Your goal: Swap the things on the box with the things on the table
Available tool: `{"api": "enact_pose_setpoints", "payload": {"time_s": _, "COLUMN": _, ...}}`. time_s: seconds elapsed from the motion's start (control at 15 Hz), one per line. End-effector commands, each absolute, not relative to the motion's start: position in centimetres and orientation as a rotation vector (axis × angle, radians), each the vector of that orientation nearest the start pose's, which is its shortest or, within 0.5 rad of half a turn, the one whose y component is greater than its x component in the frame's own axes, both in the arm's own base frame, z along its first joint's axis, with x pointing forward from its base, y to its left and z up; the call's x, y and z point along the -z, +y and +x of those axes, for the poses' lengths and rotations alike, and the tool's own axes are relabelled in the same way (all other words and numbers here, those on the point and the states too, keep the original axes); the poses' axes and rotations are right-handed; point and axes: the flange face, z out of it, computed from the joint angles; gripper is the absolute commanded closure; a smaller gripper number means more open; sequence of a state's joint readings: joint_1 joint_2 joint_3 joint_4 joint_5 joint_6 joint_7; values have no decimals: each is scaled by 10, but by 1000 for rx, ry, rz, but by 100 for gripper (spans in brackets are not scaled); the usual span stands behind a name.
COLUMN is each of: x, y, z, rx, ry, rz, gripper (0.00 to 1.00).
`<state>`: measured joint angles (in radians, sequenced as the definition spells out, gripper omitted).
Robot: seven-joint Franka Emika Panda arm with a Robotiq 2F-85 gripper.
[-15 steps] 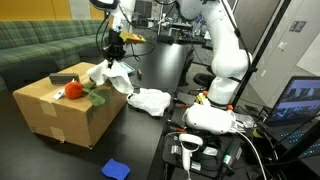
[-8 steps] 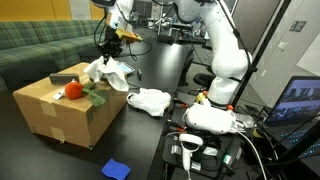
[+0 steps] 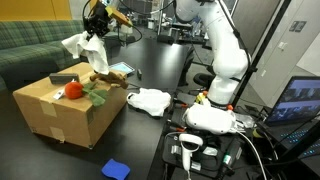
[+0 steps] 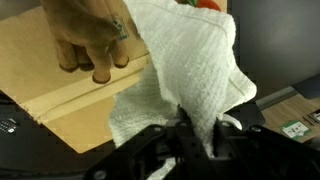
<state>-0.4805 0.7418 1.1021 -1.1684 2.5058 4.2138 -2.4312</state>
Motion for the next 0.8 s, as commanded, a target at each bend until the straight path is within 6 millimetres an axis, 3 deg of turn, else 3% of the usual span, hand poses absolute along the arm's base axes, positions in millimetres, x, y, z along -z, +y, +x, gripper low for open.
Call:
{"api": "enact_pose_setpoints", "payload": {"time_s": 0.0, "x": -488, "y": 73, "z": 607, "rx": 643, "ry": 303, "rz": -2734, "gripper": 95}}
{"api": "enact_pose_setpoints", "payload": {"time_s": 0.73, "x": -456, "y": 41, "z": 648, "rx": 719, "ry": 418, "rz": -2720, "gripper": 95}}
